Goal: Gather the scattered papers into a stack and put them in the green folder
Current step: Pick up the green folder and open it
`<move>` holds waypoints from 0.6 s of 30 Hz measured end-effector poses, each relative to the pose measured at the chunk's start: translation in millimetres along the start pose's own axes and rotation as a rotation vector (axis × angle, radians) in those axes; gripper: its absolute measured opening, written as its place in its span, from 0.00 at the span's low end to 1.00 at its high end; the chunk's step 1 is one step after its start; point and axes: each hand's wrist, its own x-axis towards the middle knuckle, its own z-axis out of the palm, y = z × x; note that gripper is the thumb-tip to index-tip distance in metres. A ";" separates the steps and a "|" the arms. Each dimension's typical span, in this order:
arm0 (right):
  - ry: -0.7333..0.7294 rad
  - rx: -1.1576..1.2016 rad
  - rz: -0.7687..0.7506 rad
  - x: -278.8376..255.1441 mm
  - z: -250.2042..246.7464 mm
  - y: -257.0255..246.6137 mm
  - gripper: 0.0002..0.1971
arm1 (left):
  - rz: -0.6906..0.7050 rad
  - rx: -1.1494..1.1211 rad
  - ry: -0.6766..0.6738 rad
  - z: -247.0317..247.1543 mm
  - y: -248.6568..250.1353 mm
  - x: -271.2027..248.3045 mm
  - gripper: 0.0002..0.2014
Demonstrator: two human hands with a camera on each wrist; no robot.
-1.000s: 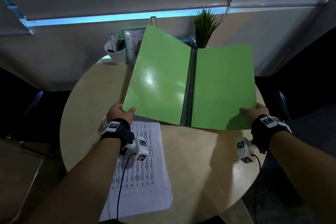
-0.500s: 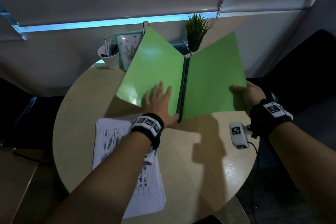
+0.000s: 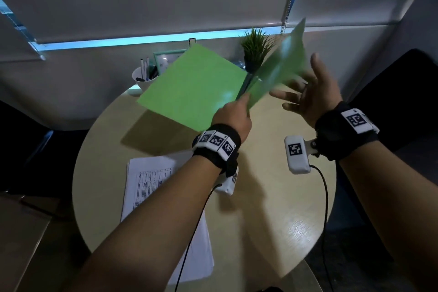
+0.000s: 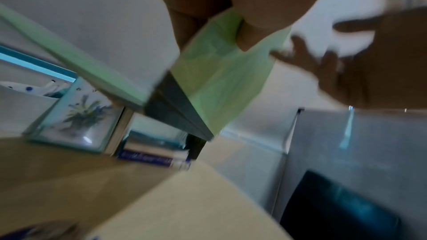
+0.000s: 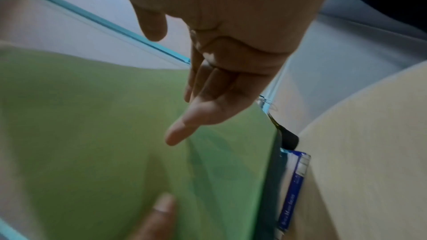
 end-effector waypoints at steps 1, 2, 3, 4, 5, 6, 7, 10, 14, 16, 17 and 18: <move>-0.036 0.016 0.021 -1.0 -0.3 -0.2 0.33 | 0.015 -0.040 0.061 -7.7 3.6 0.7 0.22; -0.039 0.012 0.042 0.2 -1.0 3.0 0.34 | 0.044 -0.084 0.122 -15.6 7.4 1.1 0.21; -0.027 -0.002 0.075 1.0 0.0 7.9 0.33 | 0.079 -0.131 0.174 -22.4 10.8 1.3 0.21; -0.006 -0.040 0.118 3.0 1.0 15.4 0.31 | 0.109 -0.179 0.222 -29.9 14.4 1.5 0.20; 0.004 -0.087 0.181 4.7 2.1 24.9 0.27 | 0.129 -0.218 0.265 -37.2 18.4 2.0 0.20; 0.011 -0.145 0.254 7.0 2.7 35.9 0.24 | 0.142 -0.246 0.307 -44.7 22.9 2.5 0.19; 0.013 -0.194 0.331 7.9 4.1 47.7 0.22 | 0.152 -0.263 0.352 -51.1 27.3 3.3 0.19; 0.016 -0.299 0.498 6.7 9.7 82.0 0.26 | 0.141 -0.325 0.481 -69.6 37.7 4.1 0.15; -0.005 -0.231 0.565 5.5 24.0 106.2 0.35 | 0.029 -0.523 0.653 -84.8 37.0 2.0 0.14; 0.034 -0.141 0.590 9.1 27.7 113.1 0.39 | -0.066 -0.629 0.662 -86.1 34.3 0.7 0.14; 0.052 -0.072 0.611 9.6 29.4 114.8 0.42 | -0.138 -0.699 0.635 -85.0 32.9 0.8 0.15; 0.066 -0.001 0.639 11.5 29.1 118.3 0.46 | -0.209 -0.770 0.601 -82.7 30.7 1.2 0.16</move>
